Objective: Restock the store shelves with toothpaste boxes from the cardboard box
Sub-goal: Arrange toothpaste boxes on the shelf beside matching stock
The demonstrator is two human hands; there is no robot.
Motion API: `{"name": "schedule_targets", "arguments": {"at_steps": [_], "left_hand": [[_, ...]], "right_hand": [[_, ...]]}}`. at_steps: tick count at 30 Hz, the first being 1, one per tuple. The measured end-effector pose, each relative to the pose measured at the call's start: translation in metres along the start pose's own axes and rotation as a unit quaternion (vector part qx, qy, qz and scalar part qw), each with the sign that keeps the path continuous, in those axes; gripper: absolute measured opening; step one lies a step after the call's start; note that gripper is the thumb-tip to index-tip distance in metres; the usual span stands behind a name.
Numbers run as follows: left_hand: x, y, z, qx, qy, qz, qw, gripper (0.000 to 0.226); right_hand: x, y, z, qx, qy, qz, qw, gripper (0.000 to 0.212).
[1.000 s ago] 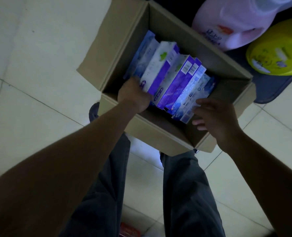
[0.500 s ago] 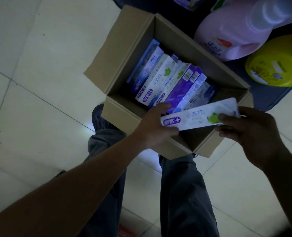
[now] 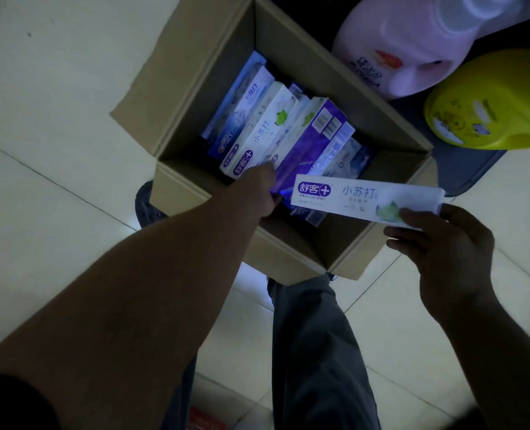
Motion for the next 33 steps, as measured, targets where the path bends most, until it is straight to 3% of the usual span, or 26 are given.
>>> {"name": "schedule_targets", "arguments": {"at_steps": [1,3,7,9,12,15,18,24,28,33], "left_hand": [[0.003,-0.002,-0.004,-0.007,-0.010,0.015,1.000,0.038],[0.008,-0.003,0.008,-0.006,-0.055,0.147,0.988,0.026],[-0.008,-0.017,0.051,0.032,-0.003,0.225,0.974,0.017],[-0.020,-0.041,0.080,-0.024,0.063,0.197,0.978,0.022],[-0.047,-0.077,0.138,-0.064,0.215,0.105,0.969,0.006],[-0.085,-0.111,0.223,-0.050,0.336,0.040,0.940,0.010],[-0.129,-0.133,0.312,-0.032,0.417,-0.040,0.908,0.028],[-0.200,-0.150,0.497,-0.040,0.599,-0.145,0.786,0.021],[-0.227,-0.146,0.601,-0.044,0.656,-0.143,0.740,0.033],[-0.245,-0.108,0.718,0.016,0.717,-0.070,0.693,0.022]], "right_hand": [[0.000,-0.001,0.001,-0.007,0.001,-0.002,1.000,0.022],[0.003,-0.002,0.003,-0.010,-0.003,-0.003,1.000,0.028],[0.023,-0.006,0.023,-0.018,-0.006,-0.020,1.000,0.032],[0.037,-0.010,0.040,-0.021,-0.007,-0.034,0.999,0.029],[0.062,-0.017,0.070,-0.021,-0.018,-0.052,0.998,0.020],[0.111,-0.023,0.115,-0.013,-0.047,-0.067,0.997,0.011],[0.164,-0.028,0.168,0.009,-0.087,-0.078,0.993,0.001],[0.262,-0.053,0.286,0.034,-0.195,-0.087,0.976,0.010],[0.306,-0.094,0.347,0.027,-0.247,-0.100,0.963,0.012],[0.336,-0.165,0.410,0.015,-0.311,-0.126,0.942,0.043]]}}
Point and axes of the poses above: each hand's wrist, its own z-axis away from the middle knuckle, its own y-axis out of the palm, x = y × z, the point moved 6 cm from there along -z, towards the middle knuckle, and after that the axes turned 1 degree about x, right-handed, at the moved point
